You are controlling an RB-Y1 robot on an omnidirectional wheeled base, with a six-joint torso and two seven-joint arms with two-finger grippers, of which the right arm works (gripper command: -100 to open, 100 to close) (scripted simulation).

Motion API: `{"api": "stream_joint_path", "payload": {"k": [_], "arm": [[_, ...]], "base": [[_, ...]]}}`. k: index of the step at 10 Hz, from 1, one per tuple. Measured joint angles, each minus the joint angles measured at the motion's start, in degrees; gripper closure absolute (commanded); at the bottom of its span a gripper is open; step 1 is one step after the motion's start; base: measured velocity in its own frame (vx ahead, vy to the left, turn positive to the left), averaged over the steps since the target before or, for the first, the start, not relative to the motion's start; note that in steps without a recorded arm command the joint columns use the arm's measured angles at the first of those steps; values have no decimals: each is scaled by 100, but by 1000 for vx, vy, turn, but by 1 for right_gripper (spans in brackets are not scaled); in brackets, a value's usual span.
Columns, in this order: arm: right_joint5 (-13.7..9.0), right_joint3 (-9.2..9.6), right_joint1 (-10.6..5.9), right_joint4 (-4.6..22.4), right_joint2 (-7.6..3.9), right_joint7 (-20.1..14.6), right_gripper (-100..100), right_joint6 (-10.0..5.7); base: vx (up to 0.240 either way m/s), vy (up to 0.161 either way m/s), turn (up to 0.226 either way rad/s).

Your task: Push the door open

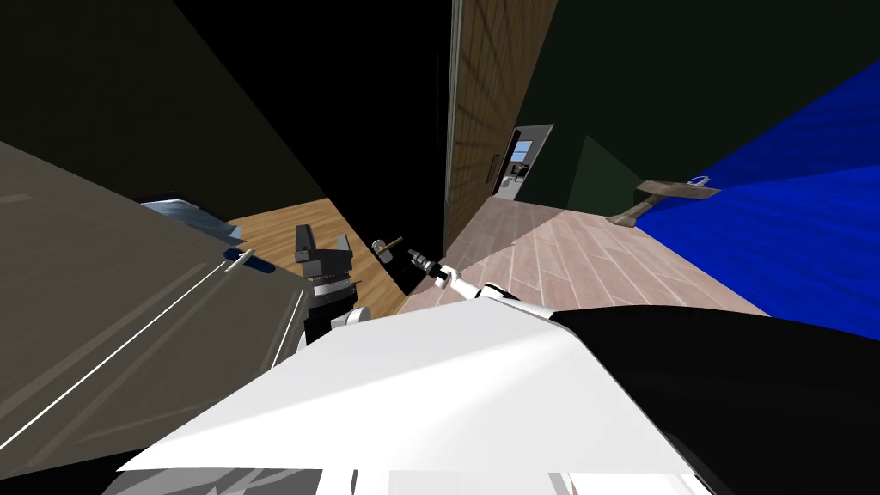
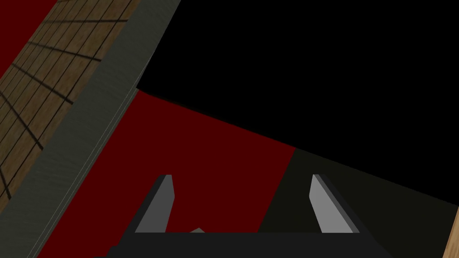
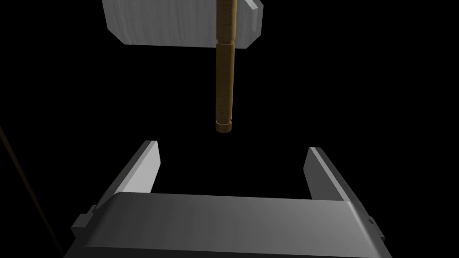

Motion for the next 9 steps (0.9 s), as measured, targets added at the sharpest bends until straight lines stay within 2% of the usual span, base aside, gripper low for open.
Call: {"api": "stream_joint_path", "payload": {"k": [4,9], "arm": [[-13,-70,22,26,-7,79,-100,16],[-35,-177,27,115,113,191,-100,22]], "base": [[137,142,32],[146,136,36]]}}
